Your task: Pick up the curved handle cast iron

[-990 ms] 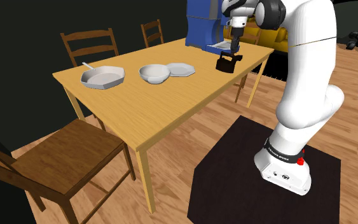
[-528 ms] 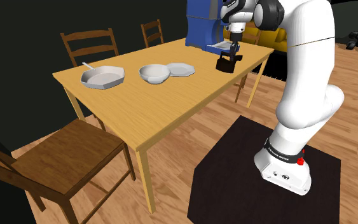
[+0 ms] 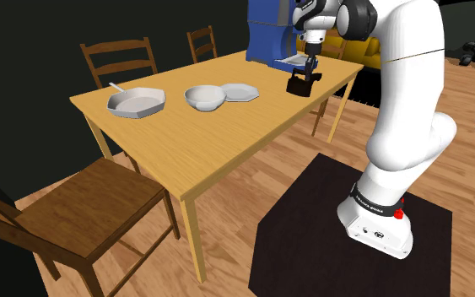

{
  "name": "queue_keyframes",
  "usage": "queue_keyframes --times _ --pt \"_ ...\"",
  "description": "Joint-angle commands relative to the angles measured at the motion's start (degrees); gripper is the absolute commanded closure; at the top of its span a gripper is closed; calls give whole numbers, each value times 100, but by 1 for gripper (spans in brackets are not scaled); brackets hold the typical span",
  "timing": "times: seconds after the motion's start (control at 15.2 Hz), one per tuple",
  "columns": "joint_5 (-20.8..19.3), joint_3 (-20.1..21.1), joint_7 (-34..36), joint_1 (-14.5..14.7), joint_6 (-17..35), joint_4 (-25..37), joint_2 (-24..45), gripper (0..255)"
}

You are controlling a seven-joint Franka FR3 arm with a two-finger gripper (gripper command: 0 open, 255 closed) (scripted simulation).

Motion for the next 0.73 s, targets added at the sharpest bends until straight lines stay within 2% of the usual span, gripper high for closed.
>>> queue_keyframes --times 0.0,0.66 --pt "-4 -1 2 2 -4 -9 0 255" --pt "-77 -47 52 -49 -715 613 -111 255"
